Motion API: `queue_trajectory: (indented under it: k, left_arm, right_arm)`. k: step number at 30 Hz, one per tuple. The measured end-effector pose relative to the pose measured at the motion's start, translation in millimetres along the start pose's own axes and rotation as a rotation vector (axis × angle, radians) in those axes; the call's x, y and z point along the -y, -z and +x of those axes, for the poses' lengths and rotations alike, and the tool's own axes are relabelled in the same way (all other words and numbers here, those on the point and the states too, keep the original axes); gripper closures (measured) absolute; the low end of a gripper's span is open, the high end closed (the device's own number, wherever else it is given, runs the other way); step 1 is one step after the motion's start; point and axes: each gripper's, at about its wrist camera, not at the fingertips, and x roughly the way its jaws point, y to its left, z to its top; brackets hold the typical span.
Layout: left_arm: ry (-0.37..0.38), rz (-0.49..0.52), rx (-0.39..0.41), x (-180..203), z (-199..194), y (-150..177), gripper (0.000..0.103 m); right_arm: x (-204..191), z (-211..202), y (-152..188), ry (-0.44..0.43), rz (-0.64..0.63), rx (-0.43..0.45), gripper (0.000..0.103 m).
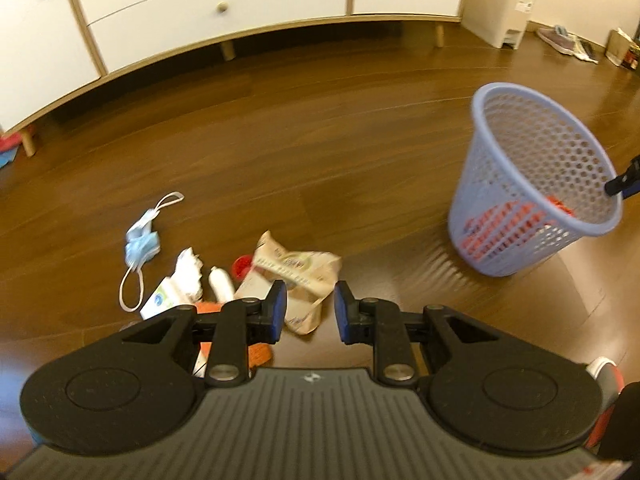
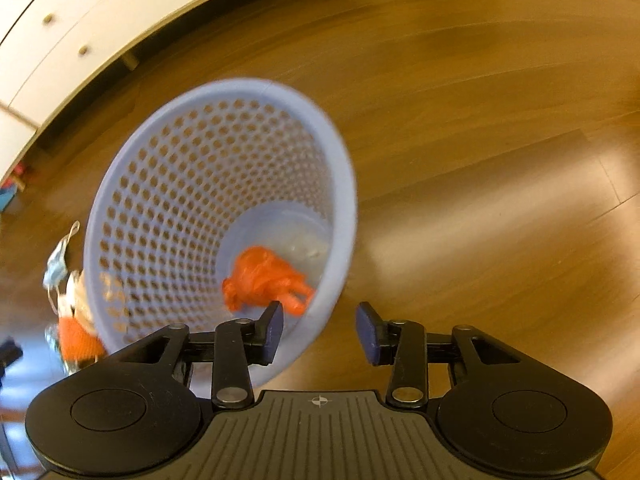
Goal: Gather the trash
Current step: 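Grasp the white paper bag with the left tool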
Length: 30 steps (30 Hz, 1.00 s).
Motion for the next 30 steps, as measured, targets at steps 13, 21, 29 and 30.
queue_trajectory:
  k: [13, 21, 29, 30]
  left_arm:
    - [-0.041, 0.015, -0.036, -10.2, 39.7, 17.6, 0.073]
    - [-0.038, 0.114, -0.039, -5.7, 73.8, 25.6, 0.061]
    - [0.01, -0.136, -0.124, -32.2, 120.3, 24.7, 0.058]
    - [0.018, -0.172, -0.129, -35.7, 123.9, 24.2, 0.058]
  right_arm:
    - [0.9, 10.6, -12.0, 0.084, -0.035, 0.095, 0.091]
    - [0.6, 4.5, -24.8, 0.163, 0.007, 0.109, 0.093]
    - [-13.1, 8.0, -15.3, 0.205, 0.008, 0.121, 0.093]
    - [-13.7, 7.3, -12.9, 0.208, 0.005, 0.12, 0.093]
